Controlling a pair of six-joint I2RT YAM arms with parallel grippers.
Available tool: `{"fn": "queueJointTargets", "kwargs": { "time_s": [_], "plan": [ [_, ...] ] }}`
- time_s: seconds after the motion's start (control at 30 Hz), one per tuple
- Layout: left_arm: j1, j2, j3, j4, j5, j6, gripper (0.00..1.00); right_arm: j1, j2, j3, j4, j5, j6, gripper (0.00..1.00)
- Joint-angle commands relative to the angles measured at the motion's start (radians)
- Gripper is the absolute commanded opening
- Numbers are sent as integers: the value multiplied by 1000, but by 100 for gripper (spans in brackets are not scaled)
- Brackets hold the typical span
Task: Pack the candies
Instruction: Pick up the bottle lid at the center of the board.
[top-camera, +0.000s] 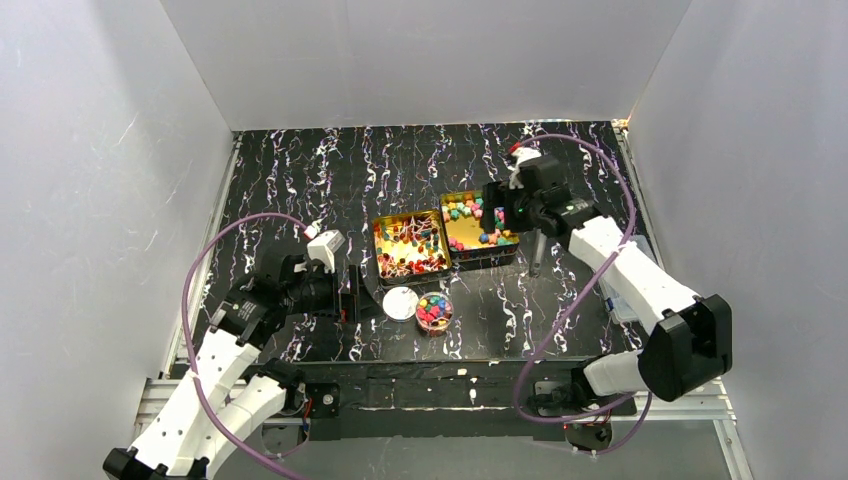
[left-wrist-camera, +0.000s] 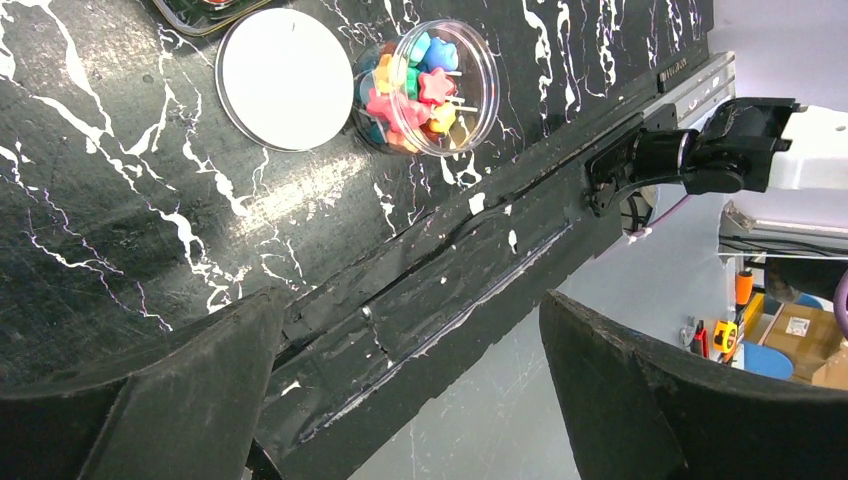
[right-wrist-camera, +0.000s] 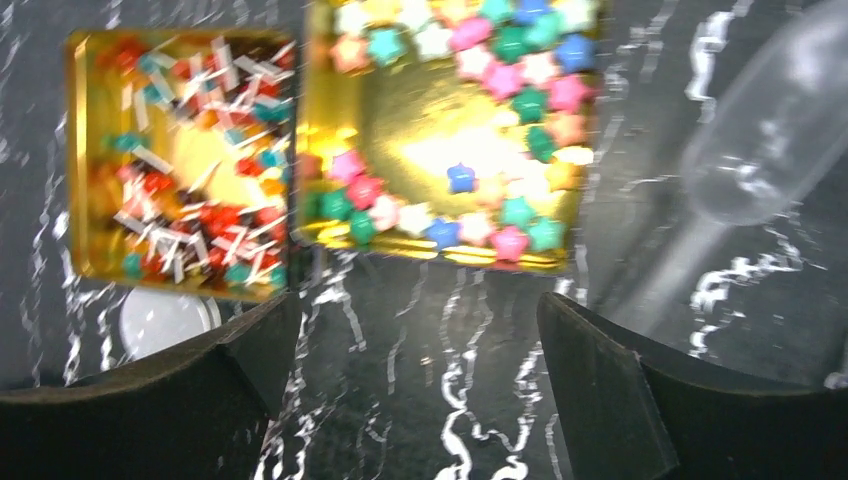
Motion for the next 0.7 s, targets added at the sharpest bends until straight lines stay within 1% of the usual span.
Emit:
{"fn": "queueJointTargets", "kwargs": {
  "time_s": [0.0, 0.2, 0.33, 0.5, 0.67],
  "plan": [
    [3, -17, -8, -9, -15, 3, 99, 128, -48, -5, -29, 23, 34, 98],
    [3, -35, -7, -9, -26, -1, 99, 270, -43, 18, -48, 82, 74, 98],
    [3, -60, -8, -11, -45, -4, 99, 355, -8, 41, -57, 107, 99, 98],
    [3, -97, -6, -15, -70, -8, 99, 474, 67, 86, -71, 158, 122, 98],
    [3, -139, -6, -15, -79, -8, 99, 555, 165, 145, -89, 181, 129, 98]
  ]
}}
